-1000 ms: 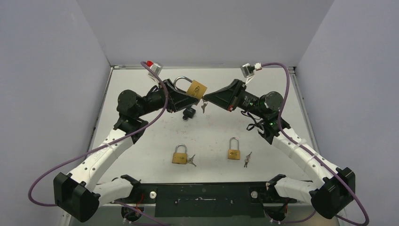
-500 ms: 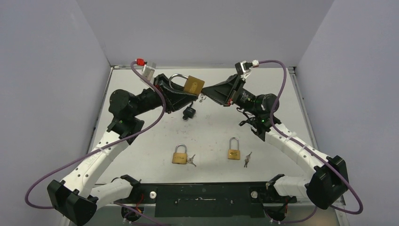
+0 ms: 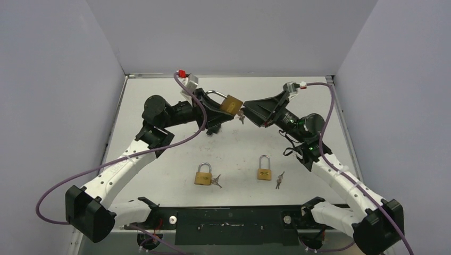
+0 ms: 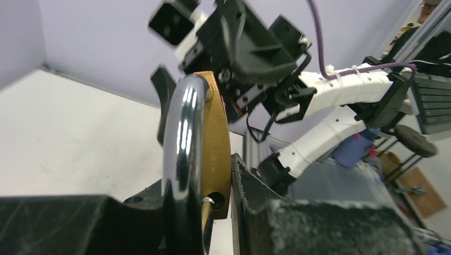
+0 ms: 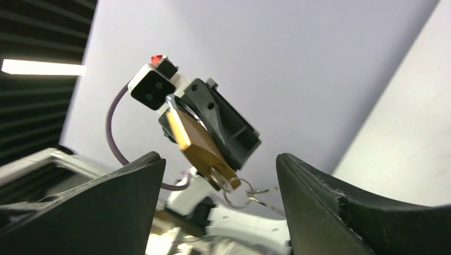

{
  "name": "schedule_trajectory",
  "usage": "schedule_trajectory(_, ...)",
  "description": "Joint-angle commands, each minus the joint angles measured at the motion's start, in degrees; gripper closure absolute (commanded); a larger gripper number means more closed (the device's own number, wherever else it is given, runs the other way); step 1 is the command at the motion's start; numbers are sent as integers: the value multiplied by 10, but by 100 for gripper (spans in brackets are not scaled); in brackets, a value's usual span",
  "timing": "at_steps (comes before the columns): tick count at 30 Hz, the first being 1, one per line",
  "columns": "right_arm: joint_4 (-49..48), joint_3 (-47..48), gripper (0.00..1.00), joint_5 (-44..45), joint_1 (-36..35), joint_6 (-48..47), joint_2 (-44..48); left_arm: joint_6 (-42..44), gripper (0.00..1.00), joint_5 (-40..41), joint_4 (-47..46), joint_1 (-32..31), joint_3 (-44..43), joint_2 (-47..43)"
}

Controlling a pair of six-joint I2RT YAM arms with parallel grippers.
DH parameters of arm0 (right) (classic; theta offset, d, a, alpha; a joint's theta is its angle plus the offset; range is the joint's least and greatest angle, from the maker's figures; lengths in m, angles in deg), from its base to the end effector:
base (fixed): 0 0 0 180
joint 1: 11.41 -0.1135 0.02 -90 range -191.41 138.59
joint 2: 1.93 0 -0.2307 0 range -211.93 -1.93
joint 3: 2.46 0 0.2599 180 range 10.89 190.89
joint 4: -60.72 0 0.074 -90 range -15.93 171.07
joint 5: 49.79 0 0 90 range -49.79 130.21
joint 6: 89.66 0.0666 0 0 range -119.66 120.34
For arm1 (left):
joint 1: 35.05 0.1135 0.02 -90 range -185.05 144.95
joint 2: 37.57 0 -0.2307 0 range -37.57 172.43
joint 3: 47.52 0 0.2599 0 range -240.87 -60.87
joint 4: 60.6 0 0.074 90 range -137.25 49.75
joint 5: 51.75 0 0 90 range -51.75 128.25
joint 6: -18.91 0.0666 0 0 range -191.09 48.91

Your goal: Unlock with the key

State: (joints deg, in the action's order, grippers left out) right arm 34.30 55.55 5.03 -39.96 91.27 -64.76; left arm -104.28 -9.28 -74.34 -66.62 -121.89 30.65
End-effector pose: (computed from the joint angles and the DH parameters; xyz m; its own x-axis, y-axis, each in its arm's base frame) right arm 0.2391 0.1738 0.3442 -0.8663 0.4590 -0.1970 -0.3093 -0.1834 0.9331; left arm 0.2339 -0.2014 0.3961 -0.2744 -0.2652 -0.9243 0.9491 0.0800 -0.3047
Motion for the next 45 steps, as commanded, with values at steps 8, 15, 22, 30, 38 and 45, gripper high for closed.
schedule_trajectory(8, 169, 117, 14, -85, -4, -372, 10, -165, 100, -42, -138, -12, 39, -10)
schedule_trajectory(15, 168, 130, 40, -102, -38, -372, -13, -191, 100, -36, -158, -12, 47, -8)
schedule_trajectory(22, 102, 101, 100, -104, -18, -322, 11, -161, 39, 19, -109, 2, 77, -41)
schedule_trajectory(30, 48, 82, 100, -142, -5, -284, 32, -124, 22, 132, -45, 32, 116, -105)
schedule_trajectory(38, 24, 86, 100, -160, -7, -252, 31, -121, 76, 140, -31, 33, 101, -76)
schedule_trajectory(45, -53, 82, 100, -168, -14, -138, -3, -96, 72, 156, -92, 32, 111, -46)
